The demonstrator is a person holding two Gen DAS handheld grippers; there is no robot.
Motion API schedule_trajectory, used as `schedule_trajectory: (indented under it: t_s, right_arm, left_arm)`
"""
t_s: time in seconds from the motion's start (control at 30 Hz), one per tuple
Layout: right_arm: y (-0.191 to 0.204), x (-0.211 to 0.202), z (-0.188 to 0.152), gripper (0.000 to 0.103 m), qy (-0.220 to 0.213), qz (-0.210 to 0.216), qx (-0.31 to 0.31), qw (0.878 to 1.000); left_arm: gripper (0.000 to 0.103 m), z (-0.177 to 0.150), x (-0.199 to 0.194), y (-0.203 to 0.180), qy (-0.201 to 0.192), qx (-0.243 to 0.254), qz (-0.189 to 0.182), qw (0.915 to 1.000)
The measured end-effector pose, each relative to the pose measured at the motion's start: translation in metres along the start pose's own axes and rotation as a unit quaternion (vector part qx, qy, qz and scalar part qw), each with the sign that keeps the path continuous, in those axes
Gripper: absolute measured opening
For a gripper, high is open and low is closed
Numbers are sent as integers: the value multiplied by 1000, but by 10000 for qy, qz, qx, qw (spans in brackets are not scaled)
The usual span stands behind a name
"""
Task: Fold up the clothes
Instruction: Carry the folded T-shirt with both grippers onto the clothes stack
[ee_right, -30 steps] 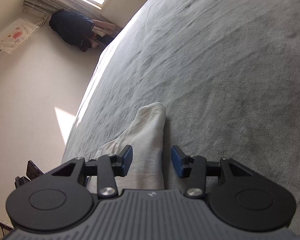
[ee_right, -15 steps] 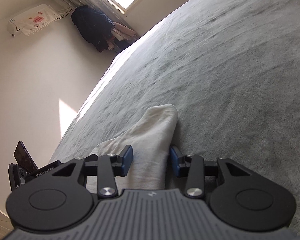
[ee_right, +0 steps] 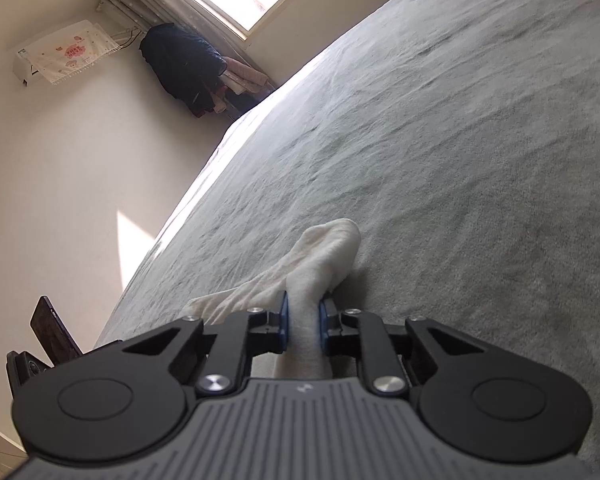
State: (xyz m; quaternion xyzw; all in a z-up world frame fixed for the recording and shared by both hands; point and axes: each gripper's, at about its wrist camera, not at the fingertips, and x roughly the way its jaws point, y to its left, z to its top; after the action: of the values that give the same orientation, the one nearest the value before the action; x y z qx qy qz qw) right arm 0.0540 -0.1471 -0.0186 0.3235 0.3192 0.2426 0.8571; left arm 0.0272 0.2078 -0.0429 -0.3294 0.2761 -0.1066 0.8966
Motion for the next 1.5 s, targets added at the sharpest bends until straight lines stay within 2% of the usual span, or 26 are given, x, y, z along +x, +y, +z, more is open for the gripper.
schedule_trajectory:
  t_s: [0.13,0.3,0.47,0.63,1.07,1.3,1.5]
  right_arm:
    - [13,-9,13,17,-216,105,-219,9995]
    - [21,-31,35,16,-542,206,-405,9975]
    - [23,-59,65,16,-863,167,-588,9944]
    - [10,-97,95,16,-1183,72,-724,9903]
    - [-35,-180,208,16,-1984,-254,-1217,9722]
    - [-72,-205,274,16,-2366,-492,-1308,9615]
    - [-102,-213,327,16,-2593,-765,-1452,9518]
  left_arm:
    - [14,3,-12,-24,-378,340,-116,9986]
    - [14,8,-15,-58,-667,659,-202,9954]
    - [14,14,-9,-108,-780,1043,-353,9909]
    - [14,18,5,-167,-843,1467,-536,9841]
    - [14,25,83,-317,-954,1889,-1149,9706]
    - [14,29,135,-387,-997,2157,-1481,9600]
    - [14,29,191,-430,-969,2285,-1692,9538]
